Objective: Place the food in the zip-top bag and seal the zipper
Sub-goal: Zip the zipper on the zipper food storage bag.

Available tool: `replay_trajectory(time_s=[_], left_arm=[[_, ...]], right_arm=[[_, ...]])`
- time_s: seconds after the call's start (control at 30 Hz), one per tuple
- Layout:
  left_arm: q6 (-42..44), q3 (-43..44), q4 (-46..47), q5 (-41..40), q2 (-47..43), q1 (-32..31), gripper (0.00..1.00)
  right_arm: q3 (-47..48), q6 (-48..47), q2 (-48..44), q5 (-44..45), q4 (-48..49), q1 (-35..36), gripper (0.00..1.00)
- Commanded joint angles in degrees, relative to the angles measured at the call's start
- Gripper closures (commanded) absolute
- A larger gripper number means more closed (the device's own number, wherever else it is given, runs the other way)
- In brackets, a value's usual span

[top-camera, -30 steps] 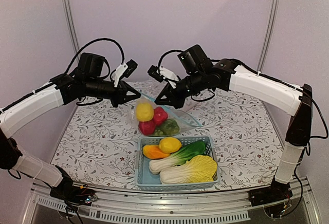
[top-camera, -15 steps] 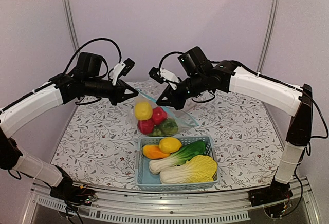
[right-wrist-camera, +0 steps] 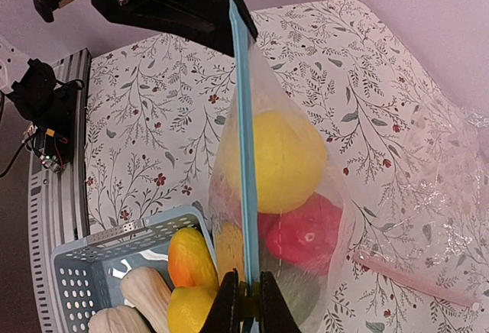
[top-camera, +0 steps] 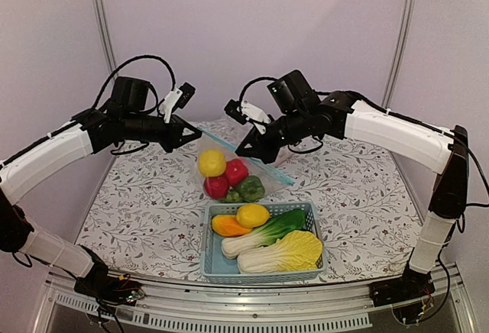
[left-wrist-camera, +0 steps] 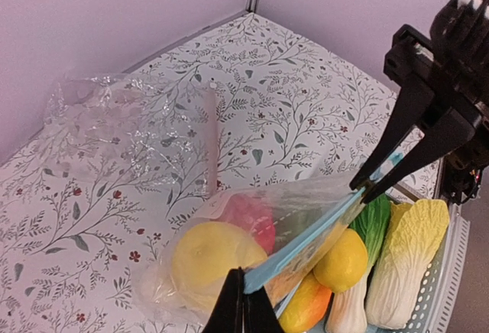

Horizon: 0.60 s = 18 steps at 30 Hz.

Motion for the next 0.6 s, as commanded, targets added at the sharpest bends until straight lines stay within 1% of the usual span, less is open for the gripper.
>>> replay_trajectory(time_s=[0.0, 0.57], left_arm=[[-1.57, -0.69, 3.97, -4.07, -1.92, 3.44, 1.00], [-6.43, -1.69, 6.77, -2.24, -2.08, 6.89, 1.00]], right_arm=[[-1.91, 0.85, -2.42, 1.79, -5.05, -0.69, 0.98], [-5.52, 2.16, -4.58, 3.47, -4.95, -0.69, 0.99]])
